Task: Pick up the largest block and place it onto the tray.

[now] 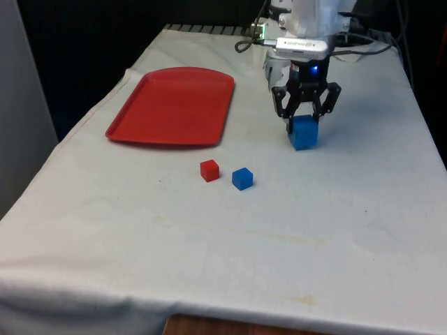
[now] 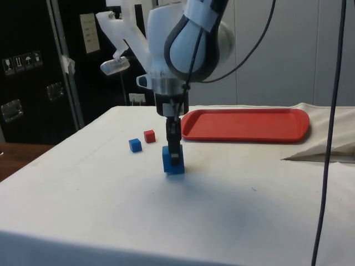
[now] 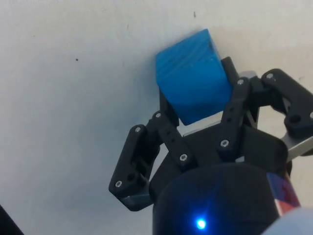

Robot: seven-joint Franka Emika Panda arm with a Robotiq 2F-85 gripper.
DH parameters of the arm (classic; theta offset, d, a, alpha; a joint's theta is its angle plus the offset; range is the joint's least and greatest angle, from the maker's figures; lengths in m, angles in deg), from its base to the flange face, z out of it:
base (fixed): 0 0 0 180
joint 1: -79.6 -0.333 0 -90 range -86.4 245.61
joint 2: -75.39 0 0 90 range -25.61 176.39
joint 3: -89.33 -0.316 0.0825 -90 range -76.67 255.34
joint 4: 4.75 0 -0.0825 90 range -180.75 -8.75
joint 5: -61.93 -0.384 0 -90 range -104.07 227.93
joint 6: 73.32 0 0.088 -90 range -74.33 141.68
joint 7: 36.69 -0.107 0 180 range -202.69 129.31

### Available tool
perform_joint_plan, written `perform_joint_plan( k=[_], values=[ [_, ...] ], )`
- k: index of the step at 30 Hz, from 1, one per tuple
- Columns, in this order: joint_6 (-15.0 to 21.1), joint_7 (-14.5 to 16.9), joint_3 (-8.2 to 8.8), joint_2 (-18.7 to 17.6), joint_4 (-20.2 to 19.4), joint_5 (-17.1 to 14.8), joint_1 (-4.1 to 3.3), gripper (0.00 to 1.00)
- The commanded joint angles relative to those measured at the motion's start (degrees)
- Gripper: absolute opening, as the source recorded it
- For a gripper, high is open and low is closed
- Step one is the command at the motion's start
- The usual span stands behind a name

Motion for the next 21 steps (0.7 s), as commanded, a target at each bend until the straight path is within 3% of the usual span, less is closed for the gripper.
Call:
perform_joint_plan(
  k=[1,3,6,10,11,12,18,20,21],
  values=[
    [-0.5,0.0,0.63,0.9,-0.4,0.6,-0.17,0.00],
    [-0.3,0.2,0.29,0.8,-0.3,0.1,0.00,0.00],
    [-1.6,0.1,1.49,2.4,-0.5,1.3,-0.23,0.00],
    [-2.4,0.2,2.18,3.5,-0.5,1.6,-0.29,0.00],
    [-2.2,0.6,1.55,3.3,-0.3,0.7,0.00,0.00],
    [-2.8,0.3,2.41,4.0,-0.5,1.7,-0.29,0.00],
    [-4.2,0.9,3.27,5.5,-0.4,1.8,-0.23,0.00],
    [-4.1,1.5,2.86,5.7,-0.3,0.8,0.00,0.00],
    [-4.9,1.2,3.67,6.2,-0.3,1.9,-0.17,0.00]
  ],
)
